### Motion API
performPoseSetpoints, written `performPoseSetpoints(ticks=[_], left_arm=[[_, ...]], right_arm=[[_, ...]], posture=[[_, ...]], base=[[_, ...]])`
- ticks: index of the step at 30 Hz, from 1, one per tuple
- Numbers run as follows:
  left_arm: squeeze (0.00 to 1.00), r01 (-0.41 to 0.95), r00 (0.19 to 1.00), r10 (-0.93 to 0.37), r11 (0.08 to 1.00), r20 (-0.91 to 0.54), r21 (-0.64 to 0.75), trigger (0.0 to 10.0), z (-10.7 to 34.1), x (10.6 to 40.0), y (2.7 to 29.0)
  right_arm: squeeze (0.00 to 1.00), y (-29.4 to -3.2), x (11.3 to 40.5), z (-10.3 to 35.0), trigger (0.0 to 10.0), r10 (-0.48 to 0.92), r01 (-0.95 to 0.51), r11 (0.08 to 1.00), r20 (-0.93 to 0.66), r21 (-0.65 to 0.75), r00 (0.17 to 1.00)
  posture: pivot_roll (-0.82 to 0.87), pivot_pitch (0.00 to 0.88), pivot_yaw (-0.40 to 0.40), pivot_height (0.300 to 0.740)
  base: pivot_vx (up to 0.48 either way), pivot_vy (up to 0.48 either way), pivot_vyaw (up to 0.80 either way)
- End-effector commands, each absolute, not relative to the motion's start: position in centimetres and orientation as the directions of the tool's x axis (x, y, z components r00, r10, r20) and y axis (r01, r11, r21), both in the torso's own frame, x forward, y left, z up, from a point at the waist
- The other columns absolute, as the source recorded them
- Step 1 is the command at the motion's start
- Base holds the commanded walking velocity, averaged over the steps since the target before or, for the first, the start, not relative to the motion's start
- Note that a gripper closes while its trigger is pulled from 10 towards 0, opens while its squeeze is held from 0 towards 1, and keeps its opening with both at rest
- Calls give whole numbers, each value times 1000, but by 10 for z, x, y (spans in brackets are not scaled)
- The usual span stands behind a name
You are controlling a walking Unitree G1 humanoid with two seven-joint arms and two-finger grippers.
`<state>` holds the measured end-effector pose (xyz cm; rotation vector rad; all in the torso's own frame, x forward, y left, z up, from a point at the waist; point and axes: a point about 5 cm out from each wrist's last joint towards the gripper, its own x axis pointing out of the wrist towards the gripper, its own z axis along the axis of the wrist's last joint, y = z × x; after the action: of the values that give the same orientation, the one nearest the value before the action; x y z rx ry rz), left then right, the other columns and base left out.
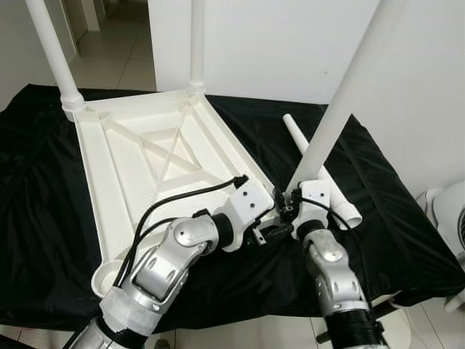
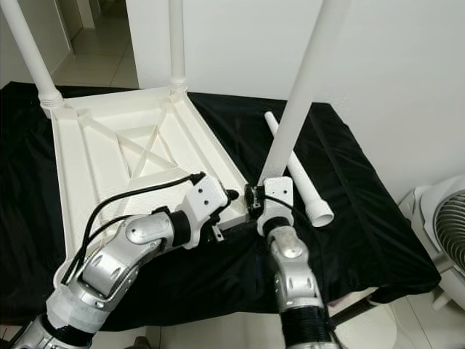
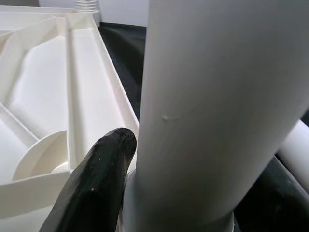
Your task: Building children table
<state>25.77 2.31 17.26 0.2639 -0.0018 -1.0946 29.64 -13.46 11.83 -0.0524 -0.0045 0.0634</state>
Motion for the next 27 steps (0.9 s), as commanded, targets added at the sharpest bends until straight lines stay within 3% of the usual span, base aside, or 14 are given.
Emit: performPoseSetpoints(ticks=[1, 6, 7, 22, 23, 27], left_arm=[[0, 892, 430, -894, 397, -129, 217, 10000, 172, 254, 20], [0, 892, 428, -894, 396, -130, 217, 10000, 172, 254, 20], [0, 893, 428, -894, 395, -130, 217, 10000, 172, 253, 19], [0, 896, 418, -899, 383, -134, 224, 10000, 171, 252, 18], [0, 896, 417, -899, 382, -135, 224, 10000, 171, 252, 18], [0, 898, 414, -900, 379, -136, 224, 10000, 170, 251, 19]], right_arm=[[0, -135, 290, 106, 10000, -15, 11, 998, -67, -60, 998], [0, -131, 288, 107, 10000, -27, 23, 998, -73, -54, 997], [1000, -132, 288, 108, 10000, -27, 24, 999, -66, -42, 997], [1000, -146, 293, 125, 10000, 54, -54, 998, 24, -22, 998], [0, -145, 293, 126, 10000, 92, -92, 995, 30, -26, 995], [0, -148, 295, 131, 10000, 172, -170, 985, 55, -37, 984]], posture=[[86, 0, -89, 740], [86, 0, -90, 740], [85, 0, -91, 740], [84, 0, -90, 740], [84, 0, -90, 740], [82, 0, -84, 740]], base=[[0, 0, 0], [0, 0, 0], [0, 0, 0], [0, 0, 0], [0, 0, 0], [0, 0, 0]])
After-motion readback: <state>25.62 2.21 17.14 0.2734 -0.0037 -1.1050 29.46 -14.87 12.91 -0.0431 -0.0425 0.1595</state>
